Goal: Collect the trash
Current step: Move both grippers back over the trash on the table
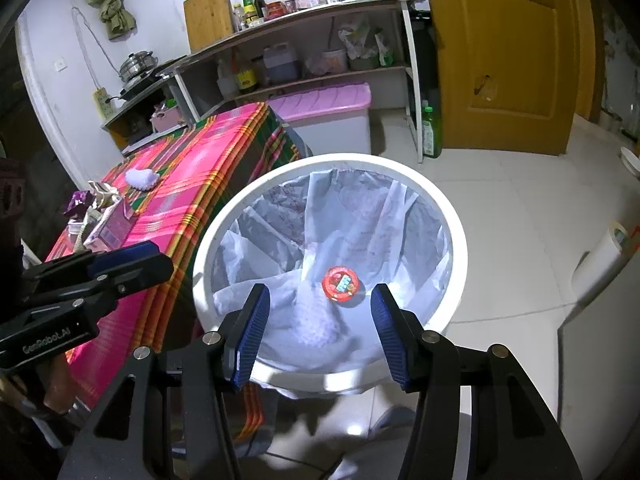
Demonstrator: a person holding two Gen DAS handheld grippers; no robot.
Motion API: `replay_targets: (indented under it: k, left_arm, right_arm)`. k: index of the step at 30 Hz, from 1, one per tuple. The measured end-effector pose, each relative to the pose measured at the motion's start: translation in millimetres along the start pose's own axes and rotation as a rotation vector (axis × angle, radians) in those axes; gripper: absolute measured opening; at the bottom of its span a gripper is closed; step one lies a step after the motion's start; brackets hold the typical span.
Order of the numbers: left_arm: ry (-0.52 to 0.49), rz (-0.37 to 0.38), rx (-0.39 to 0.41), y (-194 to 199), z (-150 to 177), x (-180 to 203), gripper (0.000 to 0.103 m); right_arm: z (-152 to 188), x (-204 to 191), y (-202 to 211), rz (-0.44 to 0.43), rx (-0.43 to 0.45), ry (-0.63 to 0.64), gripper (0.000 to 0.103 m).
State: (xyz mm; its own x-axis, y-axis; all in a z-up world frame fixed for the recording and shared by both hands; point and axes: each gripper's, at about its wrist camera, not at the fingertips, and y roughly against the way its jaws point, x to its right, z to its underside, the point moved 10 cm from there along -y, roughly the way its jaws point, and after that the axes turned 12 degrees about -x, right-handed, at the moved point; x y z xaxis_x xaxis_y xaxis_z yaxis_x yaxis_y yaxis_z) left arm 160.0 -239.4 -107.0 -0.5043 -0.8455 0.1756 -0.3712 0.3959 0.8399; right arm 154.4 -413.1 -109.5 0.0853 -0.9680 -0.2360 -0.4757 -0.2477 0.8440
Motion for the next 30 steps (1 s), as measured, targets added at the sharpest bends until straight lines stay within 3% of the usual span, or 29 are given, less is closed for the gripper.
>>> replay_targets:
  k: [12,30]
  left_arm:
    - [0.046,-0.035,0.086,45,7,-11,0.033]
    - [0.154,-0.191,0.206,119,42,-65,0.033]
  right_arm:
    - [-3,-35,28,-0.032,0.058,0.072,0.054]
    - [8,-113,33,-0.106,0.047,0.213,0.054]
